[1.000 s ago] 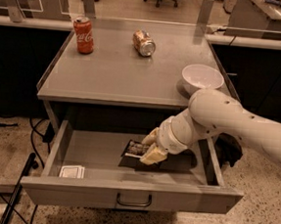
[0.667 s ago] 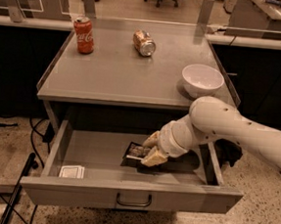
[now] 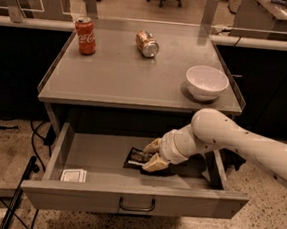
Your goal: Place rxbar chocolate into top drawer
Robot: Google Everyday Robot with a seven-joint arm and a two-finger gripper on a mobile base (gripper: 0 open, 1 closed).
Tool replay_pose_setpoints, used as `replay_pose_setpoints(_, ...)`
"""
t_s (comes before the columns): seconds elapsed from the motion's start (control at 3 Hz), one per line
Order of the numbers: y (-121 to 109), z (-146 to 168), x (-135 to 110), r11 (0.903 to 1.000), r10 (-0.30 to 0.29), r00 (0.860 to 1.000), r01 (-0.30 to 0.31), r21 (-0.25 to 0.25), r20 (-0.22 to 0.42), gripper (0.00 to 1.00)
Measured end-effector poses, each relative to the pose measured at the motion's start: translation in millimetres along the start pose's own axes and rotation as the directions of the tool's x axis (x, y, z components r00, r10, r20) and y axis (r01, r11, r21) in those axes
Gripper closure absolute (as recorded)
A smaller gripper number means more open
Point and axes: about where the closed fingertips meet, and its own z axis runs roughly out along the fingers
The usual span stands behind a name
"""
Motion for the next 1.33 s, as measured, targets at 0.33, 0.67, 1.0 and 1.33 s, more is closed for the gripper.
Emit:
replay_pose_setpoints(0.33, -2.1, 12.4, 3.4, 0.9999, -0.008, 1.0, 0.008, -0.01, 0.016, 1.0)
replay_pose_setpoints(0.67, -2.6, 23.0, 5.2, 0.9996, -0.001, 1.0, 0.002, -0.027, 0.02, 0.81)
replay_pose_setpoints(1.0, -2.6, 23.0, 5.2, 0.9996, -0.001, 1.0, 0.002, -0.027, 0.02, 0.58)
replay_pose_setpoints(1.33, -2.5, 23.0, 5.2, 0.9996, -0.001, 1.0, 0.002, -0.027, 0.02, 0.35)
